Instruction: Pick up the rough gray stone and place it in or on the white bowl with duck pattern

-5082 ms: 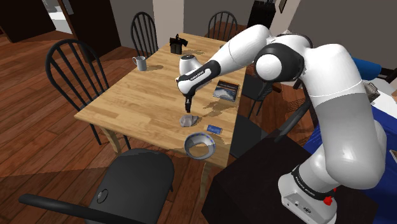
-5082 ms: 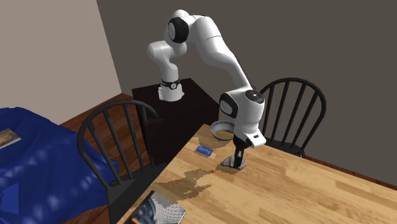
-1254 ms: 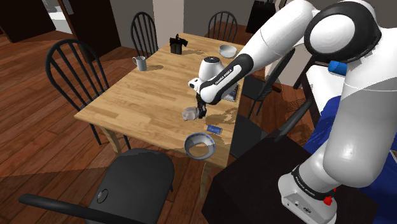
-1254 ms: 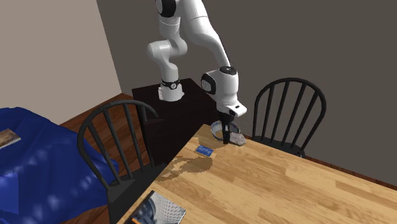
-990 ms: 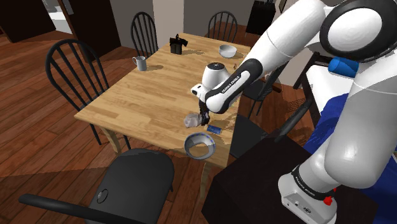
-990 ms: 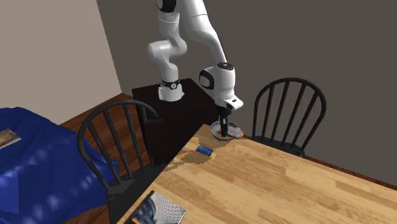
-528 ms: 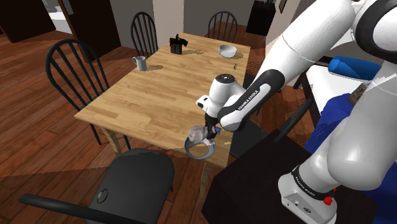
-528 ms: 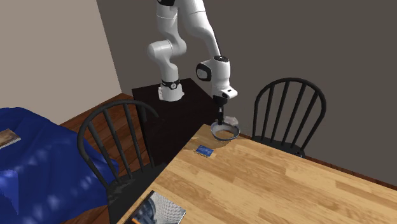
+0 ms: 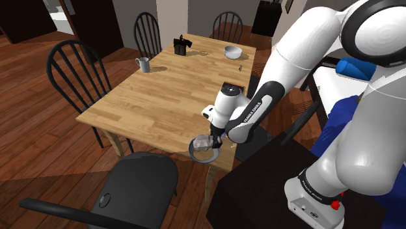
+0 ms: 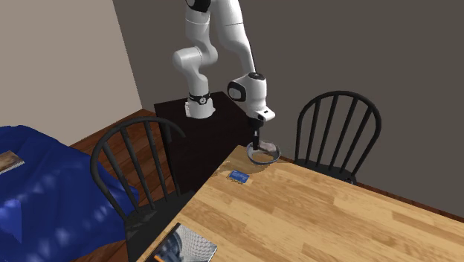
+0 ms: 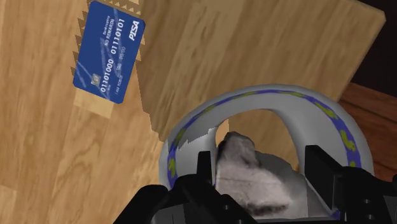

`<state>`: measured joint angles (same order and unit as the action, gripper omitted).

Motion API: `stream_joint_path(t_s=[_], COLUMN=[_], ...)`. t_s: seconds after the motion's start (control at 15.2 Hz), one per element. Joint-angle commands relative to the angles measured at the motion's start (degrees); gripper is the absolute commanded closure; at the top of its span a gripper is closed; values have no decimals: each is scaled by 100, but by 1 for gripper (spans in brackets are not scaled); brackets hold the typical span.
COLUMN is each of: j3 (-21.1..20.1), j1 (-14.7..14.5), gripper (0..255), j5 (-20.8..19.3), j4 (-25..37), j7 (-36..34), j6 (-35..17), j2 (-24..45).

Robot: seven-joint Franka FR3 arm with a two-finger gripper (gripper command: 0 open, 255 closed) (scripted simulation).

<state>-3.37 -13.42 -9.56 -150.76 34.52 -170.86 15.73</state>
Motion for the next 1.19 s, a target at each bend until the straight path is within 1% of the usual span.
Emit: stream_joint_path(t_s=[0.0, 0.33, 0.79, 0.86, 1.12], j3=[96, 287, 288, 288, 288], j1=[-86, -256, -257, -257, -256], gripper=[255, 255, 255, 0, 0], j5=[-84, -184, -182, -182, -182], j4=[43, 170, 170, 171, 171], j7=[-78, -176, -175, -175, -175], j6=[-172, -519, -519, -519, -519], j2=[209, 678, 678, 678, 678])
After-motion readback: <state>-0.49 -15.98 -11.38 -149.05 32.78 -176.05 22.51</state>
